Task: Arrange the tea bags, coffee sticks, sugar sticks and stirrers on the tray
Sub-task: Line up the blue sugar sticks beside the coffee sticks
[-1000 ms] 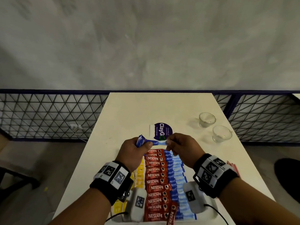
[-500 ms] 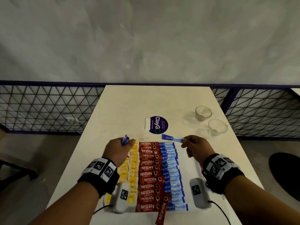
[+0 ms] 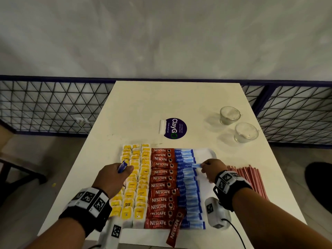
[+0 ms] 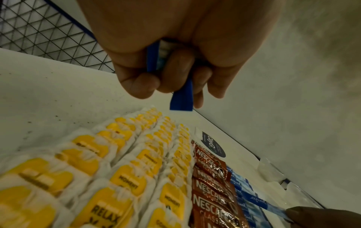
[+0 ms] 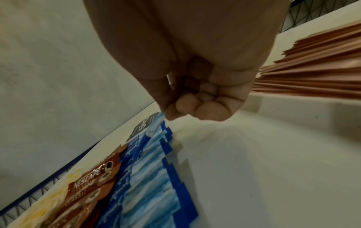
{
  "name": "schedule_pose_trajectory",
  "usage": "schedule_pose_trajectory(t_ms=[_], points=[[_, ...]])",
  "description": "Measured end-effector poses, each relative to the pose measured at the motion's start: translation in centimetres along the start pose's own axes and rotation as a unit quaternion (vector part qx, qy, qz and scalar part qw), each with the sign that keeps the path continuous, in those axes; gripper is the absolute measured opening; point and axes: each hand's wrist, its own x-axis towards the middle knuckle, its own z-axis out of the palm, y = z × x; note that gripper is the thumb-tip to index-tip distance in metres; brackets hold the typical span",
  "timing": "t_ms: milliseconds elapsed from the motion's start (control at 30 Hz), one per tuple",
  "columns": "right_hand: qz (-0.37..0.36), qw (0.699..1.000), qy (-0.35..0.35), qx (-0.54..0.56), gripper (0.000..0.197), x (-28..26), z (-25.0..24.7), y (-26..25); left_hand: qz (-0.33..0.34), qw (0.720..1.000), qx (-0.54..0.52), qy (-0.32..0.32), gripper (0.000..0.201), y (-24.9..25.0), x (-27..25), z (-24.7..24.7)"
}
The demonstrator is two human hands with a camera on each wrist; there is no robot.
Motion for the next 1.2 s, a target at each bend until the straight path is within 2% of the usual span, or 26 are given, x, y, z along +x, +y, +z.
schedule_pose_trajectory(t_ms=[100, 300, 467, 667, 800, 967, 1067, 1200], points=[[0.004, 1.0, -0.011, -0.027, 0.018, 0.9, 0.6, -0.1, -0.011, 1.0, -0.005, 0.001, 0.038, -0.7, 0.0, -0.2], [0.011, 0.997, -0.01, -0.077, 0.02, 0.7, 0.7, -1.4, -0.023, 1.0, 0.001, -0.003, 0.038, -1.1, -0.3, -0.1], [0.015, 0.997, -0.001, -0.072, 0.018, 0.6, 1.0, -1.9, -0.023, 1.0, 0.01, 0.002, 0.043, -1.0, -0.3, -0.3], [0.015, 0.996, 0.001, -0.086, 0.024, 0.7, 1.5, -2.2, -0.02, 1.0, 0.016, -0.004, 0.041, -1.6, -0.2, -0.1], [0.013, 0.996, 0.003, -0.087, 0.036, 0.4, 1.6, -2.4, -0.007, 1.0, 0.005, -0.008, 0.043, -2.2, -0.1, 0.3], [0.005, 0.994, 0.049, -0.101, 0.038, -0.1, 1.0, -2.2, 0.036, 0.998, 0.041, -0.018, 0.035, -0.9, -1.3, 0.5], [-0.032, 0.991, 0.074, -0.106, 0.039, -1.0, 0.8, -2.0, 0.086, 0.99, 0.092, -0.065, 0.036, 0.9, -3.4, 1.8], [-0.12, 0.982, 0.012, -0.147, 0.032, -3.0, 1.5, -2.4, 0.161, 0.95, 0.204, -0.172, 0.042, 3.3, -7.1, 5.3]])
